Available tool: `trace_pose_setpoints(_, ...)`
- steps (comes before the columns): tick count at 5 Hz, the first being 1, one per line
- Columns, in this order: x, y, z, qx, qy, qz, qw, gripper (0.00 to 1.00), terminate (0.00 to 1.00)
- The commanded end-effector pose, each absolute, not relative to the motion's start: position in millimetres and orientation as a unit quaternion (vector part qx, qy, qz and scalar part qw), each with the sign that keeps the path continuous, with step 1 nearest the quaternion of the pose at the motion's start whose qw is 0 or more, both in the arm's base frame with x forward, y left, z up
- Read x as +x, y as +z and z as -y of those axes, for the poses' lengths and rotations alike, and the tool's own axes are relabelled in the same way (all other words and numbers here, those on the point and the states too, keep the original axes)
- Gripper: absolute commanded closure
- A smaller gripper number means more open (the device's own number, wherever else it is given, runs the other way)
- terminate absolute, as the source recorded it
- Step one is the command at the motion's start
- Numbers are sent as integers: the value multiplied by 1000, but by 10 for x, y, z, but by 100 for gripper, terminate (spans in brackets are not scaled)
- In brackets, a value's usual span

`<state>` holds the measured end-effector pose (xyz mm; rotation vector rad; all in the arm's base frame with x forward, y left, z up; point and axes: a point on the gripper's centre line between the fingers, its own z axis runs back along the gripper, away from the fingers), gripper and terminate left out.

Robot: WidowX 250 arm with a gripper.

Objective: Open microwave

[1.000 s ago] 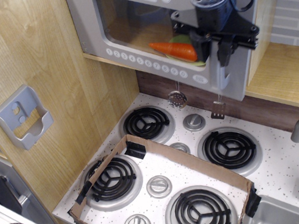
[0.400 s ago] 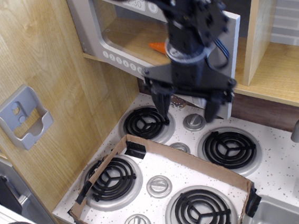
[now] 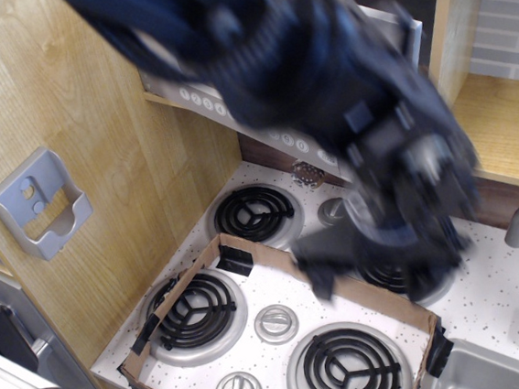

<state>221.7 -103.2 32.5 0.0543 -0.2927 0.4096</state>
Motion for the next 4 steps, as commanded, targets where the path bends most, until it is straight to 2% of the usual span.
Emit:
trace_pose_setpoints(1,2537,446,1535,-4,59,162,985,0,0)
trace_pose_setpoints(2,2781,535,1664,-5,4,149,989,0,0)
trace_pose_setpoints(4,3266,821,1873,12,-109,174,979,0,0)
